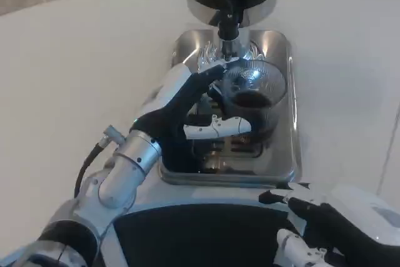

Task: Grasp the cup under the faucet to collect the drink, then remove the cup.

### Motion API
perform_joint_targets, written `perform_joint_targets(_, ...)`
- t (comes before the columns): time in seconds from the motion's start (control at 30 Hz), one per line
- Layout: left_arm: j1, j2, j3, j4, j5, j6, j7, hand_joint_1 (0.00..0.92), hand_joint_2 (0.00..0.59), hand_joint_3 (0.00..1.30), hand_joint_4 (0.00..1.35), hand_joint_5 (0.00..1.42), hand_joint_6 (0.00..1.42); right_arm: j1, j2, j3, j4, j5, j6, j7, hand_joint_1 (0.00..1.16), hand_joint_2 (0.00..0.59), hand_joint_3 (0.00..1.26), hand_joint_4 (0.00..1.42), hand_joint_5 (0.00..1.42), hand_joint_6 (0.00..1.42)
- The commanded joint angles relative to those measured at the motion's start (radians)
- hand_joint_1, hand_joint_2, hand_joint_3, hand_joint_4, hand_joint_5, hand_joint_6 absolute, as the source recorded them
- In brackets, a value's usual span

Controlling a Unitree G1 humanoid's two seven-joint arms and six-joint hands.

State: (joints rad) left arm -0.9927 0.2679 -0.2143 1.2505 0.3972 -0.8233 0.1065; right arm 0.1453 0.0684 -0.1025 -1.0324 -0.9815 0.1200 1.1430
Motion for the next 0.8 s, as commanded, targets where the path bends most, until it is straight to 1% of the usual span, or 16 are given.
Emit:
perform_joint_targets(0.03, -0.007, -0.007, -0.013, 0.010, 0.016, 0.045, 0.003, 0.433, 0.069, 0.24, 0.30, 0.63, 0.87, 0.009, 0.059, -0.009, -0.015, 0.000, 0.007, -0.003, 0.02, 0.586, 0.18, 0.05, 0.00, 0.05)
perform_joint_targets(0.4, -0.025, -0.006, -0.030, 0.010, 0.023, 0.073, -0.010, 0.416, 0.070, 0.24, 0.29, 0.62, 0.90, 0.007, 0.056, -0.007, -0.015, 0.000, 0.019, -0.004, 0.03, 0.586, 0.18, 0.04, 0.00, 0.06)
perform_joint_targets(0.5, -0.026, -0.009, -0.034, 0.008, 0.019, 0.076, -0.013, 0.415, 0.070, 0.24, 0.30, 0.64, 0.98, 0.009, 0.055, -0.006, -0.015, 0.001, 0.021, -0.006, 0.03, 0.586, 0.18, 0.04, 0.00, 0.06)
perform_joint_targets(0.63, -0.026, -0.022, -0.027, 0.002, 0.008, 0.089, -0.004, 0.414, 0.070, 0.30, 0.38, 0.72, 1.07, 0.010, 0.057, -0.007, -0.015, 0.002, 0.025, -0.005, 0.04, 0.586, 0.18, 0.04, 0.00, 0.06)
perform_joint_targets(0.67, -0.026, -0.025, -0.025, 0.000, 0.006, 0.093, 0.001, 0.416, 0.072, 0.32, 0.41, 0.75, 1.10, 0.010, 0.057, -0.007, -0.015, 0.002, 0.025, -0.005, 0.04, 0.586, 0.18, 0.04, 0.00, 0.06)
perform_joint_targets(0.7, -0.025, -0.028, -0.022, -0.002, 0.004, 0.096, 0.009, 0.418, 0.076, 0.35, 0.44, 0.78, 1.11, 0.009, 0.058, -0.007, -0.015, 0.003, 0.027, -0.005, 0.07, 0.586, 0.18, 0.04, 0.00, 0.06)
perform_joint_targets(0.8, -0.019, -0.034, -0.017, -0.010, 0.004, 0.098, 0.039, 0.426, 0.082, 0.45, 0.53, 0.84, 1.16, 0.008, 0.058, -0.009, -0.015, 0.005, 0.033, -0.003, 0.08, 0.586, 0.18, 0.04, 0.00, 0.06)
